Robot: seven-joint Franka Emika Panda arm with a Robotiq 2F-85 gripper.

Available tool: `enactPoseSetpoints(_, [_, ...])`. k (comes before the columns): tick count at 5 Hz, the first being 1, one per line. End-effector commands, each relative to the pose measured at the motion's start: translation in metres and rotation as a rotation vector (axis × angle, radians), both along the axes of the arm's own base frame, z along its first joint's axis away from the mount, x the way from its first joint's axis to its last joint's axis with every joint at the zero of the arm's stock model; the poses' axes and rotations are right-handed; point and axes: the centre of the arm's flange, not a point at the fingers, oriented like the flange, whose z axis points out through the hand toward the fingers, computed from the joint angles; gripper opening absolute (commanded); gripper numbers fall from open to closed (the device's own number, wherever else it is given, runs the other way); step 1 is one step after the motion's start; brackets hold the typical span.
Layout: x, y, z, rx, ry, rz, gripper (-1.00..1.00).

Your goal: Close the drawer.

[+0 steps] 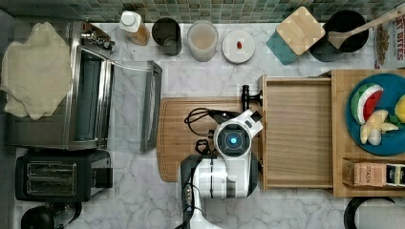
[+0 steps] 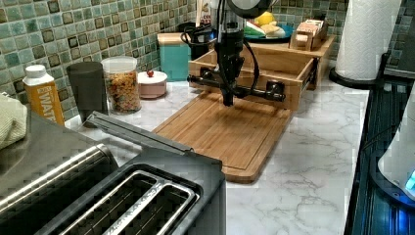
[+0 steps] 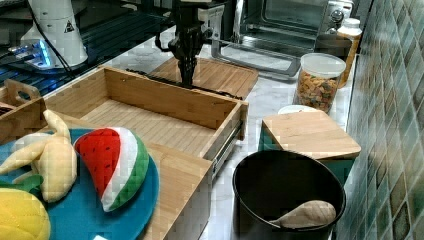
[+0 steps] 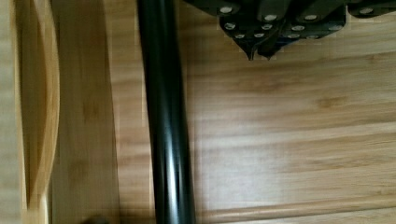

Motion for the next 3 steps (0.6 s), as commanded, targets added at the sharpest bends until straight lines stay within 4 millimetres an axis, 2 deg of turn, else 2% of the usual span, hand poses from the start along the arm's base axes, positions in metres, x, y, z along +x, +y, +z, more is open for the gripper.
enactPoseSetpoints(1, [0.015, -0.075, 0.063, -0.064, -0.107, -0.002, -1.00])
enactPoseSetpoints(2, [0.014, -0.100, 0.070, -0.077, -0.168, 0.020, -1.00])
enactPoseSetpoints(3, [0.024, -0.144, 0.066, -0.090, -0.160, 0.016, -1.00])
